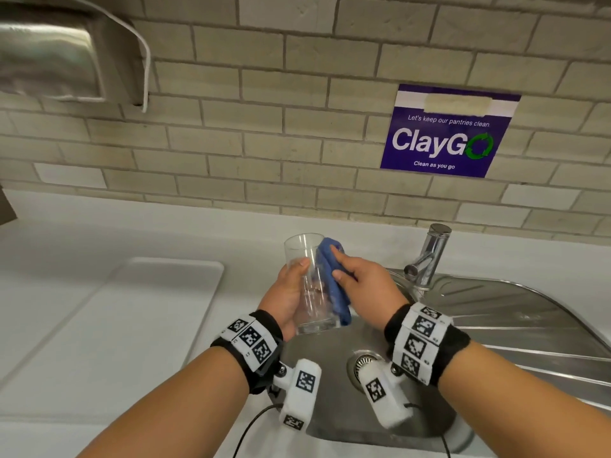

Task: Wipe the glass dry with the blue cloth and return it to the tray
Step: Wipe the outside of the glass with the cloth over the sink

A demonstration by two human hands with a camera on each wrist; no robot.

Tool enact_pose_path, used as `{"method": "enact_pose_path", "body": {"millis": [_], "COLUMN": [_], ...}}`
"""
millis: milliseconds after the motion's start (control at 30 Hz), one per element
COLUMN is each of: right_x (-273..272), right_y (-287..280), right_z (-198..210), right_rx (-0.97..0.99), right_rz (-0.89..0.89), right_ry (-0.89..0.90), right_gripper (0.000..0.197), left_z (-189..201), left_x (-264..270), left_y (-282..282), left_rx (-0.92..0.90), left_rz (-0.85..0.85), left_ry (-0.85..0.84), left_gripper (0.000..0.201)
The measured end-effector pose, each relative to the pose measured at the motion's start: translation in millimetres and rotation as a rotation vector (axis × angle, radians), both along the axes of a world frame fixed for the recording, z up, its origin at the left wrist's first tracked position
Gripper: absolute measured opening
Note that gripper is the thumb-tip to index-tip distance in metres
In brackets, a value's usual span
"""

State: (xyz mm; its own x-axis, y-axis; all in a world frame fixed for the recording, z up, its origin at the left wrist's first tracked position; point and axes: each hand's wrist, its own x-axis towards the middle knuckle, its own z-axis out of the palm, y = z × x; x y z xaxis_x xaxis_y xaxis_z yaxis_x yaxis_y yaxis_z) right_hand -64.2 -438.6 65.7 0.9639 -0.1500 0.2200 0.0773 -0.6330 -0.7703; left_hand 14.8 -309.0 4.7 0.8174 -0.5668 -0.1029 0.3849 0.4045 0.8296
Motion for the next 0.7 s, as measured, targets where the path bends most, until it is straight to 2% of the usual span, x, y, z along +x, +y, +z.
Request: {"method": "enact_pose_path", "body": {"millis": [67, 133, 233, 300, 467, 533, 600, 700], "right_x": [-15.5, -27.2, -14.9, -3.3, -3.8, -3.8, -3.5, -5.3], "right_y": [9.4, 11.9, -3.0, -11.0, -9.9, -12.5, -13.5, -12.9], "right_z": [-6.8, -12.7, 3.2, 13.3, 14.8, 14.9, 15.9, 18.7], "right_rx": [-0.161, -0.202, -0.025, -0.049, -0.124, -0.092, -0.058, -0.040], "right_rz": [0.125, 0.219, 0.117, 0.032, 0.056, 0.051, 0.038, 0.018], "right_ry": [0.003, 0.026, 0.063, 0.009, -0.022, -0.039, -0.049, -0.083], "right_gripper": [0.042, 0.042, 0.039, 0.040, 0.043, 0.043, 0.043, 0.049], "left_z": [0.8, -4.4, -6.0, -3.0, 12.3, 10.8, 11.1, 7.6], "left_x": [7.4, 13.6, 7.2, -0.8, -15.7, -13.5, -10.5, -6.9], "left_y": [3.3, 5.7, 1.5, -1.9, 2.0, 3.8, 4.1, 5.3], "left_rx": [0.054, 0.090, 0.089, 0.084, -0.062, -0.092, -0.029, 0.023], "left_rz": [0.028, 0.043, -0.011, -0.085, -0.205, -0.235, -0.217, -0.153], "left_ry": [0.003, 0.013, 0.042, 0.023, -0.072, -0.142, -0.197, -0.168], "left_gripper": [0.082, 0.083, 0.075, 0.058, 0.037, 0.054, 0.077, 0.095]}}
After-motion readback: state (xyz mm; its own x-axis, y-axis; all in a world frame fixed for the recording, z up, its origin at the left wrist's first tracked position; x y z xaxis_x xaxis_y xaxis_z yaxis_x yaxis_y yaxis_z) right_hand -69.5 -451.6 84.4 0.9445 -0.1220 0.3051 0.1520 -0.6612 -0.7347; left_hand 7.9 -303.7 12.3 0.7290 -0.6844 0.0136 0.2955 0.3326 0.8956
